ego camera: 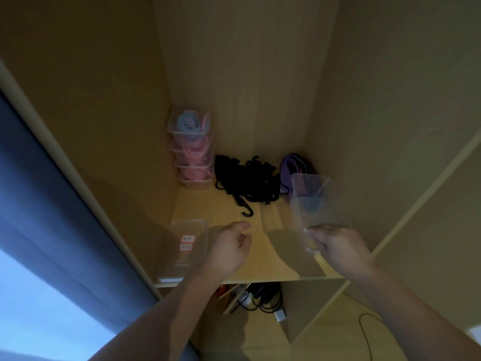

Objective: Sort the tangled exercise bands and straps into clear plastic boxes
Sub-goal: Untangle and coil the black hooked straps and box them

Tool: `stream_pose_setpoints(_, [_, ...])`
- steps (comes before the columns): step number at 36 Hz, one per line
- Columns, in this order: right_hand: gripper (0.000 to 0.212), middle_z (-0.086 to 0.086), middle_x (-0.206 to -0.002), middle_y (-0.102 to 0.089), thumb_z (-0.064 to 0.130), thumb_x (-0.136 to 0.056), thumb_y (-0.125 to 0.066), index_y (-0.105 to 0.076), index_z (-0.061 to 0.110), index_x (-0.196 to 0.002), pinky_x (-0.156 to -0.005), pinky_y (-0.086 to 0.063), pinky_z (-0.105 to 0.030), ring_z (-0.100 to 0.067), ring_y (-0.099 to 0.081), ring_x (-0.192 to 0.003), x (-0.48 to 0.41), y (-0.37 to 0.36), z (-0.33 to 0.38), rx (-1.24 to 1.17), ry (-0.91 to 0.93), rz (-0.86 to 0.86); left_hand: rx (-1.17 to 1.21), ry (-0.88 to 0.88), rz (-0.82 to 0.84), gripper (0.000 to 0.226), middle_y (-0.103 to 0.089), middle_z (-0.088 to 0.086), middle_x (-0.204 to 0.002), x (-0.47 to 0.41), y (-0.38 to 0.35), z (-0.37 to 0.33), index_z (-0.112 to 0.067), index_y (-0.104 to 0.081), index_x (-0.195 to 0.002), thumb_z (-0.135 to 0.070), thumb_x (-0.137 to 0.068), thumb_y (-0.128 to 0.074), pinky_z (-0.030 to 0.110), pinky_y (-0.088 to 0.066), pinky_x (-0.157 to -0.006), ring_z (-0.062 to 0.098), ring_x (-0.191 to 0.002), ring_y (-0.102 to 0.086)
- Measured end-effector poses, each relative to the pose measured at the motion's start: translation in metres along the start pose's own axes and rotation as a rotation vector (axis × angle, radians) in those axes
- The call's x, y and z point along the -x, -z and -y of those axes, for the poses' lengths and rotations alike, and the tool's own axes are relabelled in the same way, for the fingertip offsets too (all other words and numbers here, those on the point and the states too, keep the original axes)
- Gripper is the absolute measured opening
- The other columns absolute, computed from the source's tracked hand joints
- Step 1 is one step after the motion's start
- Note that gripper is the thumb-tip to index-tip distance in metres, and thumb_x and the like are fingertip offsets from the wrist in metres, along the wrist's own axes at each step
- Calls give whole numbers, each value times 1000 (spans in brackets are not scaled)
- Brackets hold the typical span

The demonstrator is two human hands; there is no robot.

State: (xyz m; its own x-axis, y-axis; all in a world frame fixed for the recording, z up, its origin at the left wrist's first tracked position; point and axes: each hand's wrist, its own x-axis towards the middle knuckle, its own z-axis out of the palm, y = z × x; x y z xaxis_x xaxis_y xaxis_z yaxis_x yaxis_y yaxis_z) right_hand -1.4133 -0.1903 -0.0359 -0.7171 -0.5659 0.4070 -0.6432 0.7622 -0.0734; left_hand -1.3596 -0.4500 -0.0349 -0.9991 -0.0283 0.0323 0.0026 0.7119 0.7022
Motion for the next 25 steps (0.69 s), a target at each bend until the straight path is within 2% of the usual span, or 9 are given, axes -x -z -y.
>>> stream_pose_setpoints(2, [35, 2, -77, -73, 2, -63, -83, -77, 17, -94, -53, -52, -21, -14, -67, -60, -8, -3, 16, -15, 91, -39, 118, 72, -9, 36, -68, 4, -108, -6, 3, -11, -19, -52, -134, -29, -101, -46, 0, -36, -52, 2, -71, -55])
stream_pose_setpoints(5, [45, 5, -69, -69, 0, -64, -71, -73, 18, -105, -52, -53, -25, -14, -62, -55, -18, -5, 52, -62, 220, -24, 287, 180, -15, 39, -66, 11, -115, -15, 5, -19, -15, -48, -136, -33, -102, -43, 4, -40, -48, -4, -52, -59])
stream_pose_setpoints(7, [51, 8, -65, -66, 2, -58, -74, -73, 20, -106, -54, -49, -23, -12, -58, -54, -20, -11, 70, -49, 266, 27, 351, 224, -29, 44, -68, 12, -103, -17, 5, -18, -12, -46, -137, -37, -101, -42, 10, -45, -47, 0, -46, -59])
stream_pose_setpoints(9, [48, 8, -68, -67, 2, -56, -78, -74, 21, -100, -58, -53, -24, -12, -60, -56, -20, -19, 83, -69, 303, 81, 359, 230, -36, 48, -69, 12, -88, -18, 4, -12, -10, -41, -141, -37, -101, -44, 21, -52, -51, 10, -52, -61])
stream_pose_setpoints(12, [46, 8, -67, -66, 4, -57, -77, -73, 22, -100, -58, -53, -27, -14, -60, -57, -23, -31, 94, -87, 313, 141, 295, 246, -34, 53, -66, 13, -114, -19, 3, 2, -7, -33, -146, -27, -99, -49, 28, -55, -60, 22, -66, -66])
stream_pose_setpoints(16, [22, 9, -74, -67, 31, -87, -53, -71, 25, -98, -80, -53, -34, -13, -62, -68, -26, -36, 99, -60, 340, 212, 209, 250, -55, 38, -65, 19, -114, -19, 1, 18, -4, -49, -131, -20, -97, -48, 36, -52, -83, 33, -100, -64])
stream_pose_setpoints(19, [51, 10, -85, -69, 55, -96, -33, -74, 25, -93, -100, -44, -37, -11, -62, -86, -24, -38, 94, -72, 259, 189, 139, 256, -28, 24, -66, 12, -99, -17, 1, 30, -7, -54, -114, -20, -96, -48, 34, -52, -77, 27, -89, -63])
stream_pose_setpoints(22, [43, 6, -96, -68, 44, -96, -38, -74, 20, -93, -101, -44, -44, -16, -61, -99, -24, -45, 83, -84, 146, 148, 89, 283, 16, 30, -64, 12, -109, -15, -1, 41, -9, -53, -121, -24, -96, -49, 29, -50, -82, 26, -96, -61])
stream_pose_setpoints(25, [36, -3, -113, -67, 33, -95, -44, -73, 14, -103, -99, -46, -42, -22, -57, -112, -23, -50, 74, -105, 24, 248, -9, 290, 38, 28, -61, 5, -115, -15, -4, 49, -15, -55, -118, -31, -96, -51, 27, -48, -84, 19, -95, -58])
